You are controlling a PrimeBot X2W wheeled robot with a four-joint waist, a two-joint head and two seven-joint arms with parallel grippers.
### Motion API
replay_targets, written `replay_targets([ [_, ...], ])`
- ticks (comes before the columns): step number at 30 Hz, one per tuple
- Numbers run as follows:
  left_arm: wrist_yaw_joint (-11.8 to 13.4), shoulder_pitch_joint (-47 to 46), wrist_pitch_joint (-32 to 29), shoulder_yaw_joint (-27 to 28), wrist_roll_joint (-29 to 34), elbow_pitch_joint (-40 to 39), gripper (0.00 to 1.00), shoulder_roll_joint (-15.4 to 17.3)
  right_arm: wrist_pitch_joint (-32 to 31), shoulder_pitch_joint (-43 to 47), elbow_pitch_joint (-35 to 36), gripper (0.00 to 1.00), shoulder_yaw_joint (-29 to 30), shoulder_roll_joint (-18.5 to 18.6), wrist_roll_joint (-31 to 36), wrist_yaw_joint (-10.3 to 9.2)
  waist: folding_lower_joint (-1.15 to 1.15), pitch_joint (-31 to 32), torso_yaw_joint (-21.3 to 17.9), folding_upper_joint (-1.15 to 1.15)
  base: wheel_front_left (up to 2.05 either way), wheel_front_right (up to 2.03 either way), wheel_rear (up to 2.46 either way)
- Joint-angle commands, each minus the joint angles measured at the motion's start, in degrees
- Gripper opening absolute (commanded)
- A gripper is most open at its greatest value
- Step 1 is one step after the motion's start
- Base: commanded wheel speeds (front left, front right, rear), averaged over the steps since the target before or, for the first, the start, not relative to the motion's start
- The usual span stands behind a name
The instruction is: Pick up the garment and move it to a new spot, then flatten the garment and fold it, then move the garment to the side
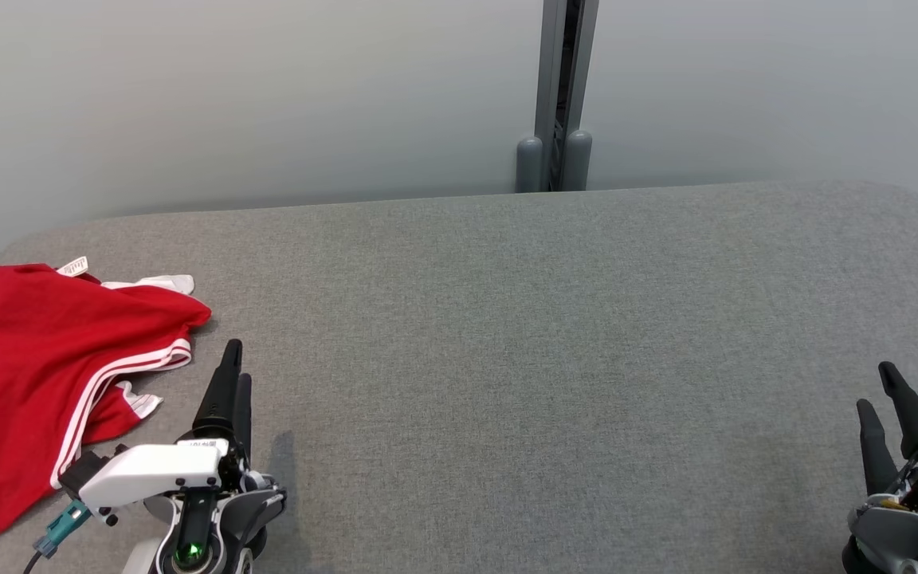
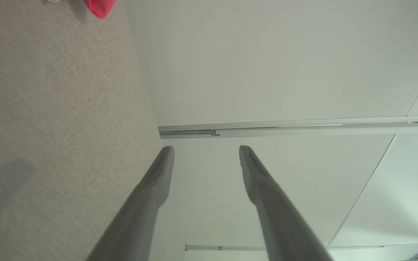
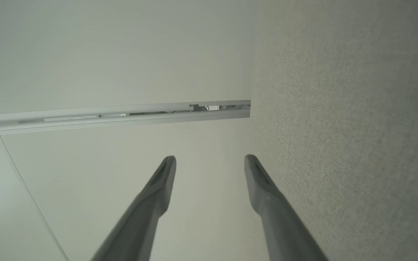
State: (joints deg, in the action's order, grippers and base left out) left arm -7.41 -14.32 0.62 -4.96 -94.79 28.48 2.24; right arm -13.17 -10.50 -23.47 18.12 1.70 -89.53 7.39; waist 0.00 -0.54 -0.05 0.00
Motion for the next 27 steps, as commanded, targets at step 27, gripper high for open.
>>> replay_targets([
  [27, -0.03, 3.53, 4.88, 2.42, 9.76, -9.32, 1.0, 0.33, 9.54, -0.71, 7.18, 1.0, -4.63, 1.66, 16.48, 0.06, 0.0, -0.15, -0.13, 0.0, 0.0, 0.0, 0.0],
])
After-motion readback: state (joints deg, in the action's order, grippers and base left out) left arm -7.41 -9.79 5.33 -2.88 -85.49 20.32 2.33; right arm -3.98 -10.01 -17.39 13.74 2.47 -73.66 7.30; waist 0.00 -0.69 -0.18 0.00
